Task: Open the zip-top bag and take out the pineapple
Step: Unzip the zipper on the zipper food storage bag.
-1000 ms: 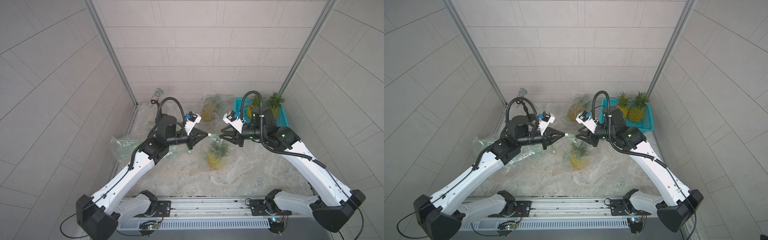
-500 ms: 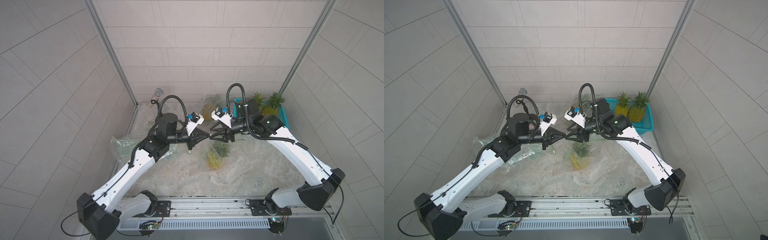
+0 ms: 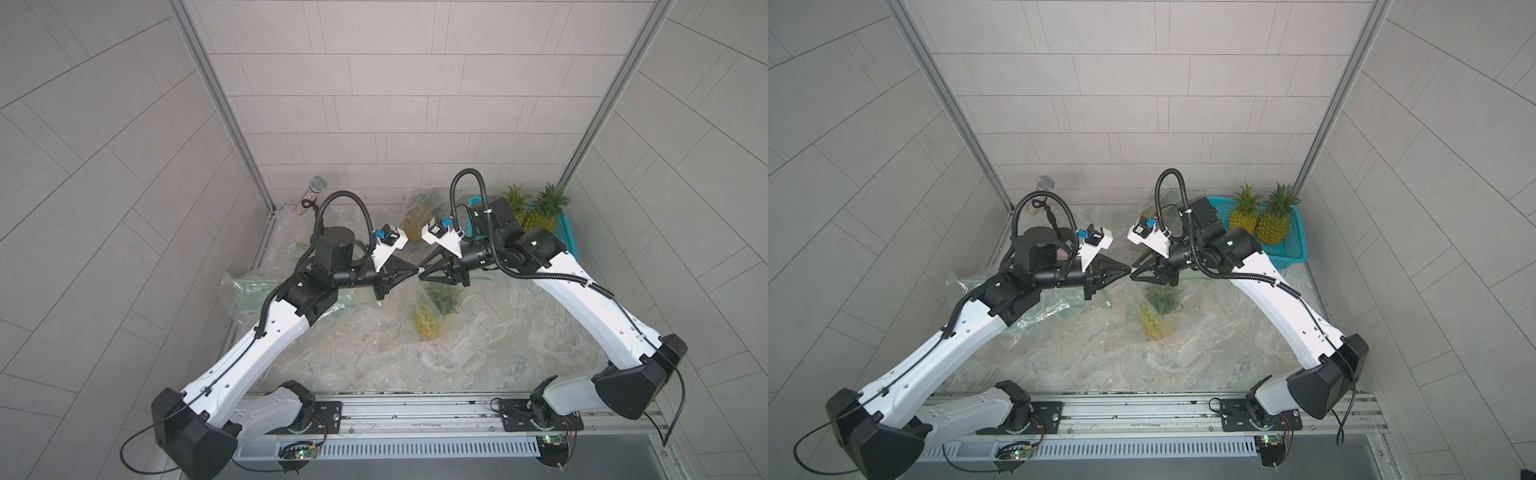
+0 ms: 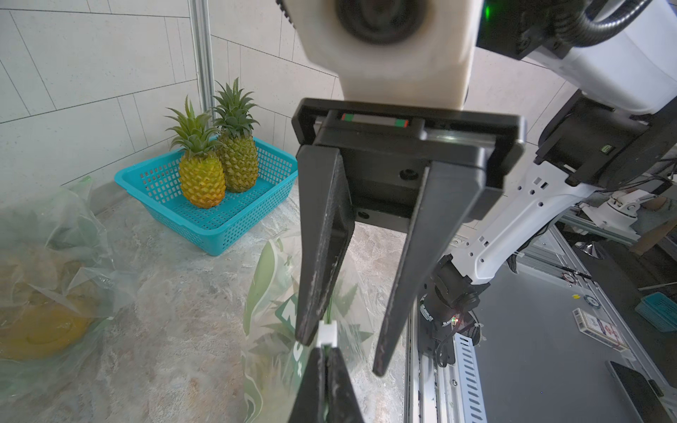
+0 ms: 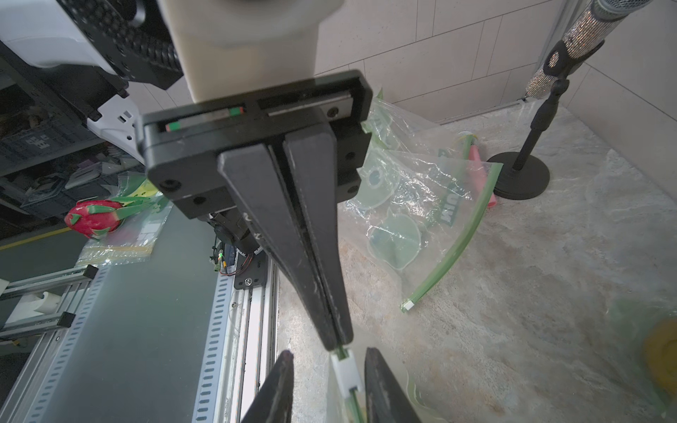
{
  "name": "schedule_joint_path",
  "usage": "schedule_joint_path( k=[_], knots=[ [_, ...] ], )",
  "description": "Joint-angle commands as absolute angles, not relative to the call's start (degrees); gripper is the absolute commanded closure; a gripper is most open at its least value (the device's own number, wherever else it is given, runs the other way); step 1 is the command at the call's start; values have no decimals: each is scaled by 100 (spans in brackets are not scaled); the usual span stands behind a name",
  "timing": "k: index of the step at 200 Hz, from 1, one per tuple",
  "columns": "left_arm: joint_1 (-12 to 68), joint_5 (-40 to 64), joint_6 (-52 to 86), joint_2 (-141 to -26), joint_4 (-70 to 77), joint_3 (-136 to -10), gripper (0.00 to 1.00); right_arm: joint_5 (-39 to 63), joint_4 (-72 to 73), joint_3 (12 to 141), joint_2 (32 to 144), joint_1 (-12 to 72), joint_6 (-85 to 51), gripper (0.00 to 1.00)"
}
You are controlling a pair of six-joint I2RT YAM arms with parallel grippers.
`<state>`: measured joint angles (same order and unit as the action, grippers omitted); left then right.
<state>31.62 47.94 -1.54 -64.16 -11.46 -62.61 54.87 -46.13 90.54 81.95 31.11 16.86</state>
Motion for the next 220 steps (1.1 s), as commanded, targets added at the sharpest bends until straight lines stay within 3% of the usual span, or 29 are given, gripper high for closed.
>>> schedule_joint_path(
  k=[1,13,41,59,111,220],
  knots=[
    [3149,4873,-288,-6201,-846,-6363,100,5603,-4694,9186,8274,3139,1783,71],
    [3146,4887,-282,-6197,-833,-6355,100,5607,-4679,9202,8289,3140,1771,73],
    [3147,4839,-297,-6173,-858,-6321,100,5597,-4670,9215,8312,3144,1775,92],
    [3144,4699,-342,-6132,-932,-6295,100,5550,-4634,9202,8262,3138,1757,99],
    [3098,4042,-461,-5864,-1466,-6306,100,5162,-4157,8799,7795,3141,1529,100],
    [2909,2466,-448,-5112,-1806,-5912,100,4000,-5009,8811,7615,3136,1883,100]
  ],
)
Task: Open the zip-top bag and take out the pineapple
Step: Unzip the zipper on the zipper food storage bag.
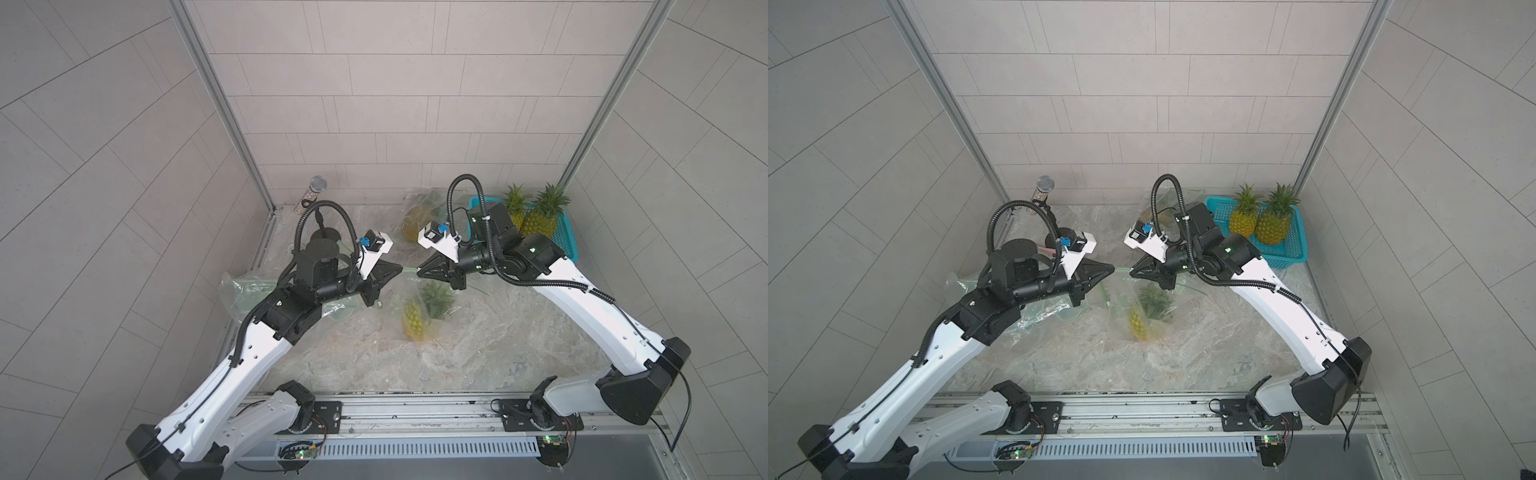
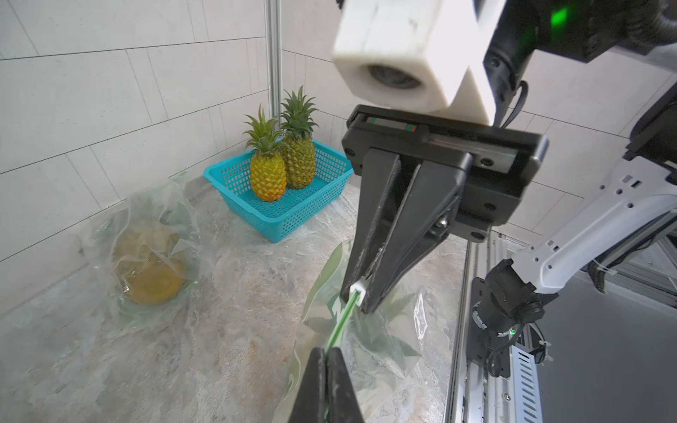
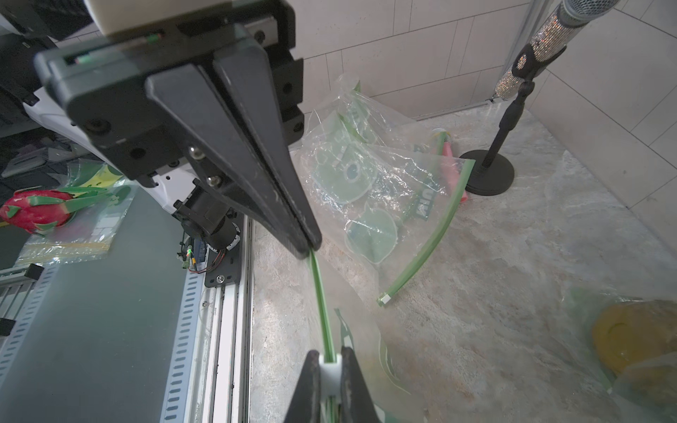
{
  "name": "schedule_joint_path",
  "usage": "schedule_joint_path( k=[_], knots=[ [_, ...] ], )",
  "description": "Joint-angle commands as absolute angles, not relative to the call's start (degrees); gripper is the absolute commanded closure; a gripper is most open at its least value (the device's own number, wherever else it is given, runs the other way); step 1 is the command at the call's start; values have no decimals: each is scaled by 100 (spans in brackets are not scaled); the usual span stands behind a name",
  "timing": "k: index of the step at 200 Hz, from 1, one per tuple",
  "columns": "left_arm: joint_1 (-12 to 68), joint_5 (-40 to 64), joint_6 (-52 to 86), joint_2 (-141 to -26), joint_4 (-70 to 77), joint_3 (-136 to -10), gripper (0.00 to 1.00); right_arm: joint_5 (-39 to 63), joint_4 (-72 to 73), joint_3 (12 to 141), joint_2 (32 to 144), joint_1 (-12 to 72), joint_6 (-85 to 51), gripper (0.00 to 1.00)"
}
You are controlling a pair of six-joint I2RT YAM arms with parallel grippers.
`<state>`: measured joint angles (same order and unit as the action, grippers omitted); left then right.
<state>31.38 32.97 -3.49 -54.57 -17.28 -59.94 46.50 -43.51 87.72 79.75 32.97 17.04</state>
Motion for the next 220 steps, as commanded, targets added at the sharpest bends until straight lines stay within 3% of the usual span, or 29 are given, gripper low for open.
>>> schedule_joint_path(
  k=[1,92,220],
  knots=[
    [2909,2455,-448,-5109,-1804,-5905,100,3995,-5018,8813,7617,3132,1886,100],
    [2829,1246,-287,-4745,-2375,-5815,100,3168,-5630,8830,7438,3134,2100,100],
    [2726,597,-159,-4486,-2657,-5660,100,2149,-6328,8724,7019,3113,2190,100]
  ],
)
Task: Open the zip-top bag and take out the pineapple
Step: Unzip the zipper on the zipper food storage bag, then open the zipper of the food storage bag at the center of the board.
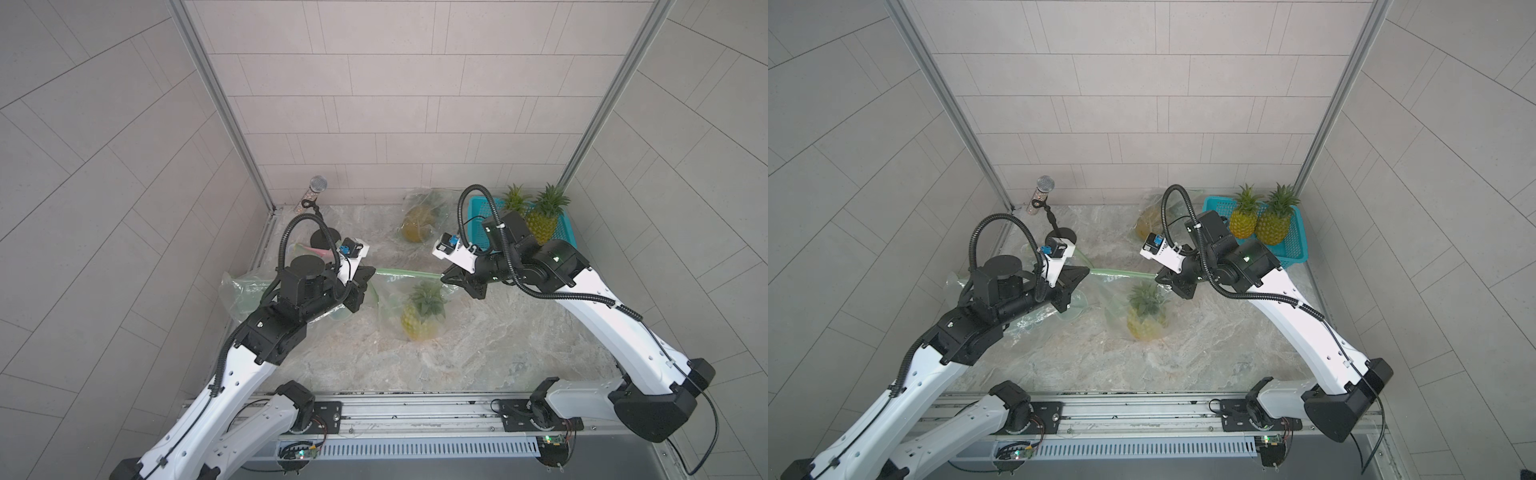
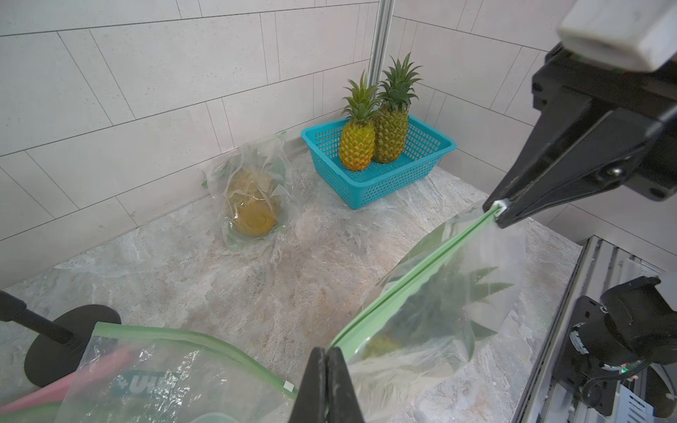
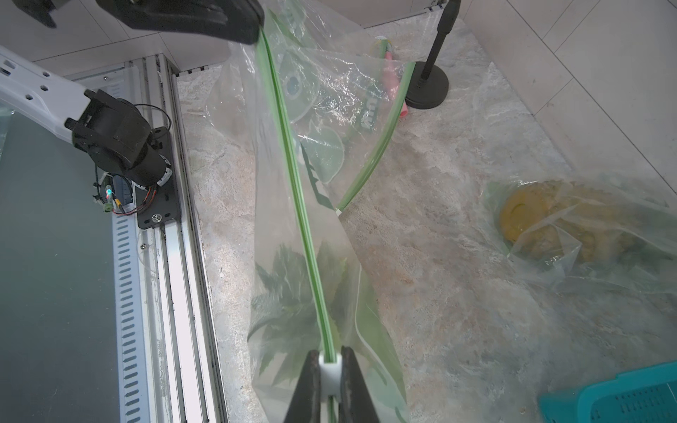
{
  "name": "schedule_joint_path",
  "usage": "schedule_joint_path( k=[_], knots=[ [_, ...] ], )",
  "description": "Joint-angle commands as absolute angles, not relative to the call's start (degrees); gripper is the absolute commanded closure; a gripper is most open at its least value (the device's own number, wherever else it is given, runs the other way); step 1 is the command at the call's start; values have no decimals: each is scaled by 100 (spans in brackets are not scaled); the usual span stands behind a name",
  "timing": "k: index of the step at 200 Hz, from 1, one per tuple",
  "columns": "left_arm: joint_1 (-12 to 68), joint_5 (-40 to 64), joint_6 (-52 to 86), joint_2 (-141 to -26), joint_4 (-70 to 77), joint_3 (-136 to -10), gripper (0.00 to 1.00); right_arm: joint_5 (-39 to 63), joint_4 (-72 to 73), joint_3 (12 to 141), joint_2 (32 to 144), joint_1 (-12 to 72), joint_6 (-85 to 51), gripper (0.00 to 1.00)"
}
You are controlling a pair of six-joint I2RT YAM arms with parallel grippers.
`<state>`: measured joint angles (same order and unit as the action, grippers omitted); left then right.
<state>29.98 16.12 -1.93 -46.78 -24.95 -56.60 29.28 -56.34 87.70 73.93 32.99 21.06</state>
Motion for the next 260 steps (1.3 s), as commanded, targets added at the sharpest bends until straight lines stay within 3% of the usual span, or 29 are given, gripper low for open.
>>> schedule_joint_path(
  k=[1,260],
  knots=[
    [2725,597,-158,-4484,-2655,-5656,100,2139,-6330,8716,7006,3112,2196,100],
    [2666,722,-49,-4282,-2608,-5591,100,1781,-6504,8411,6672,2807,2244,100]
  ],
)
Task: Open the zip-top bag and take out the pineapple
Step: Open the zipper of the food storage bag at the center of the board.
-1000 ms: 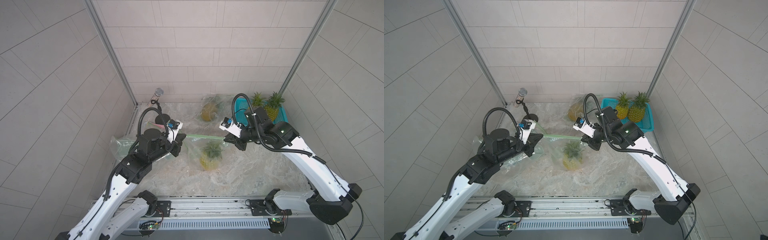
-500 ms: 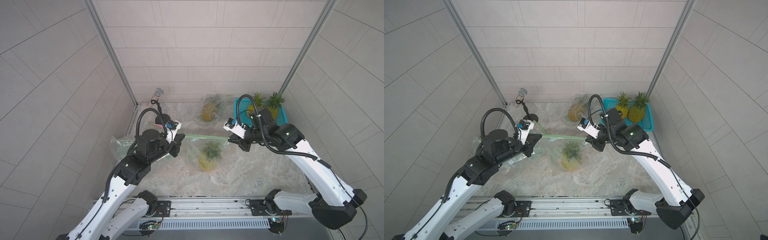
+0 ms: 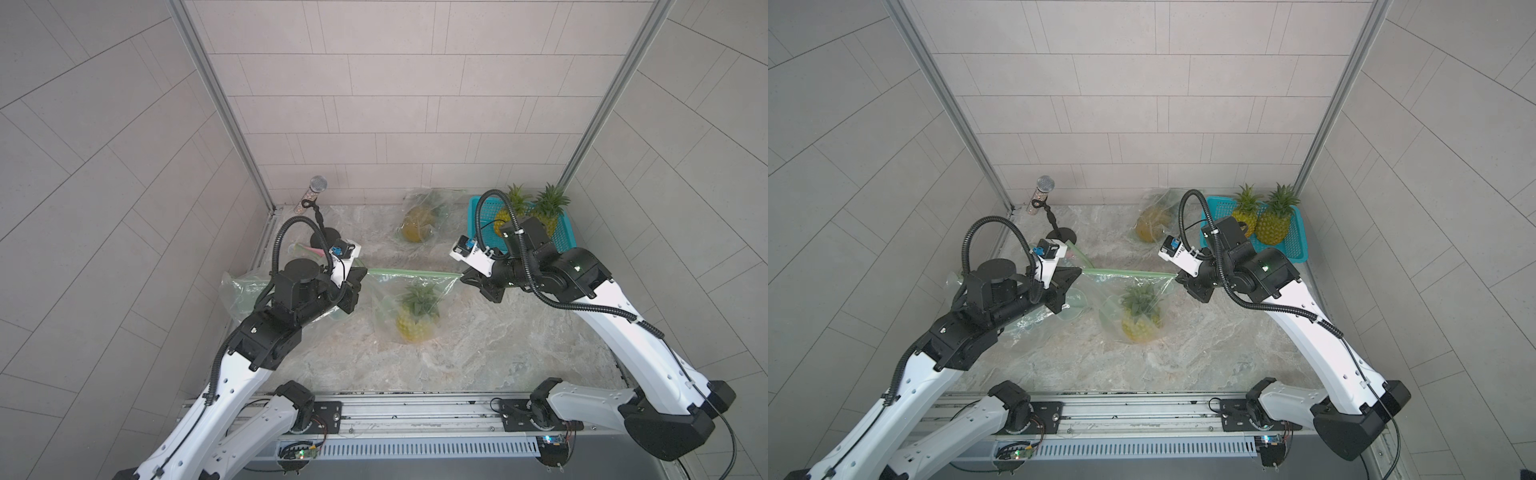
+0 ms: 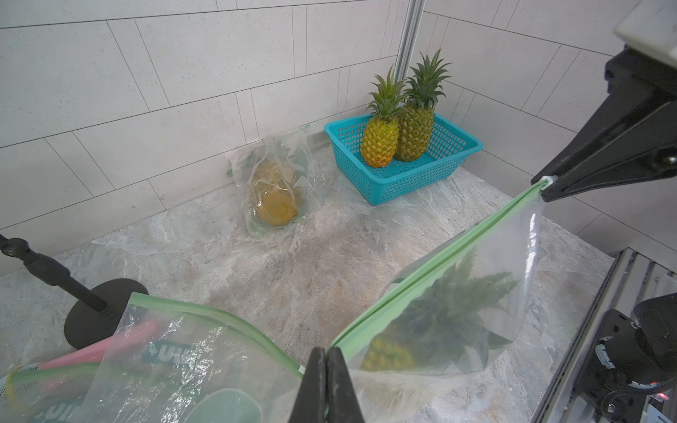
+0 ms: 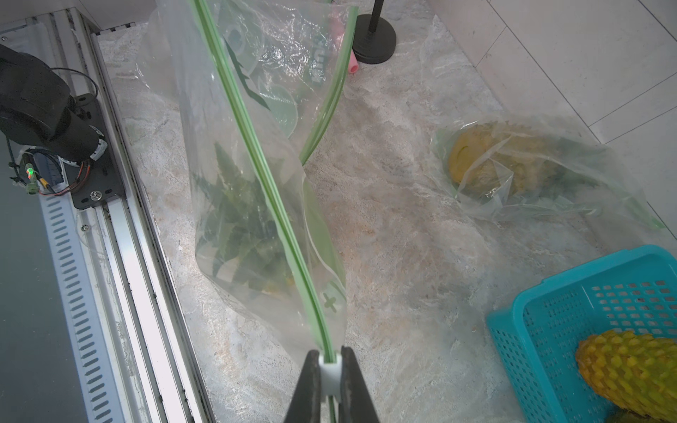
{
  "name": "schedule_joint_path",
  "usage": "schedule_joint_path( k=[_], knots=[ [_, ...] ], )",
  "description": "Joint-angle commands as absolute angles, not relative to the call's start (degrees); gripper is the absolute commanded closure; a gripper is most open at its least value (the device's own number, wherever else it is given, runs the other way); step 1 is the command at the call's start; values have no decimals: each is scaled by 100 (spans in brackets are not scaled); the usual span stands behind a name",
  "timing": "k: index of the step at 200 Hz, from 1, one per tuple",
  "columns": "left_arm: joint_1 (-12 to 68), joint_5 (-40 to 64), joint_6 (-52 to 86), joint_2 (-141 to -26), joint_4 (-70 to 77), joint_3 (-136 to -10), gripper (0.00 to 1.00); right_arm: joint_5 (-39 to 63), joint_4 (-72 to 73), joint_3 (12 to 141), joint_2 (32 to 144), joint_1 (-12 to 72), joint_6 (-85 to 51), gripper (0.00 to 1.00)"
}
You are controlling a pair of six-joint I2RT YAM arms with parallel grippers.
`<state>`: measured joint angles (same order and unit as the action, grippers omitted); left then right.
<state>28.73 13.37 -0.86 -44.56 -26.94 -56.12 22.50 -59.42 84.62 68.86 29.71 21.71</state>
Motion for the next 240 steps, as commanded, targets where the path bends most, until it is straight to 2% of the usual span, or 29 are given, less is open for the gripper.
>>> schedule_joint_path(
  k=[1,57,85,147,180,195,211,240],
  knots=[
    [2664,743,-55,-4281,-2600,-5586,100,1791,-6504,8411,6672,2806,2243,100],
    [2666,2831,-268,-4354,-1997,-5354,100,2932,-5994,8043,6334,2807,2450,100],
    [2664,3563,-187,-4412,-1662,-5249,100,3255,-5790,7916,6225,2812,2446,100],
    [2663,4461,155,-4825,-1185,-5151,100,3250,-5548,7726,6352,2811,2268,100],
    [2672,4505,236,-4870,-1125,-5134,100,3206,-5388,7763,6351,2804,2122,100],
    [2663,4216,163,-4809,-1266,-5133,100,3156,-5295,7820,6258,2805,2065,95],
    [2664,3838,25,-4731,-1492,-5150,100,3140,-5218,7937,6151,2808,2052,81],
    [2668,3722,-79,-4616,-1617,-5124,100,3467,-5153,8244,6198,2843,1925,75]
  ],
)
